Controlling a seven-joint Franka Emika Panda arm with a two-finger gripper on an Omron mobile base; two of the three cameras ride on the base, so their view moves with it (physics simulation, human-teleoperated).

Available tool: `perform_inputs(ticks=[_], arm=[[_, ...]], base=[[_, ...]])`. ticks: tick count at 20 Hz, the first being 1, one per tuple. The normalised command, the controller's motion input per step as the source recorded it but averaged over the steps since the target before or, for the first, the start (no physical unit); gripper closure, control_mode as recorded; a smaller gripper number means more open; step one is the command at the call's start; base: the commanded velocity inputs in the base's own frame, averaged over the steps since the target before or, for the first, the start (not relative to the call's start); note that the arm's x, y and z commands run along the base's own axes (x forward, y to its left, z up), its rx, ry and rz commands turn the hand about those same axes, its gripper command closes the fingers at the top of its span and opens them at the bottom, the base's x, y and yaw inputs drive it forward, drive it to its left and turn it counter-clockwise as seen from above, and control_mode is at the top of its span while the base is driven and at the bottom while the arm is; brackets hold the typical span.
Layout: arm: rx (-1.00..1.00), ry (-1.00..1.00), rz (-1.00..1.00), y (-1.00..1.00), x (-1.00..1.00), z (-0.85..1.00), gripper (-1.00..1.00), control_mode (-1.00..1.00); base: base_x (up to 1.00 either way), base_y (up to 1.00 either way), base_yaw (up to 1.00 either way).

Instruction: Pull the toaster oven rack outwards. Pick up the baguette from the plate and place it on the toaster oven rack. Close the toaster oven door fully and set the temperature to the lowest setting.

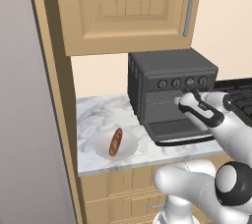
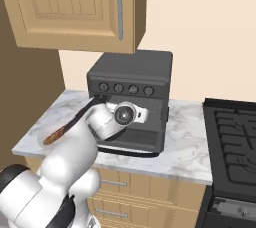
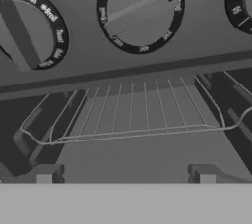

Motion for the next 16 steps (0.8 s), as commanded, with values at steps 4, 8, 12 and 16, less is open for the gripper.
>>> perform_inputs(ticks=[4, 8, 12, 16], arm=[[-0.01, -0.01, 0.0, 0.0, 0.28, -0.16, -1.0, -1.0], [0.0, -0.02, 0.0, 0.0, 0.28, -0.1, -1.0, -1.0], [0.0, -0.03, 0.0, 0.0, 0.28, -0.08, -1.0, -1.0], [-0.01, -0.07, 0.0, 0.0, 0.29, -0.17, -1.0, -1.0]], base=[[0.0, 0.0, 0.0], [0.0, 0.0, 0.0], [0.0, 0.0, 0.0], [0.0, 0.0, 0.0]])
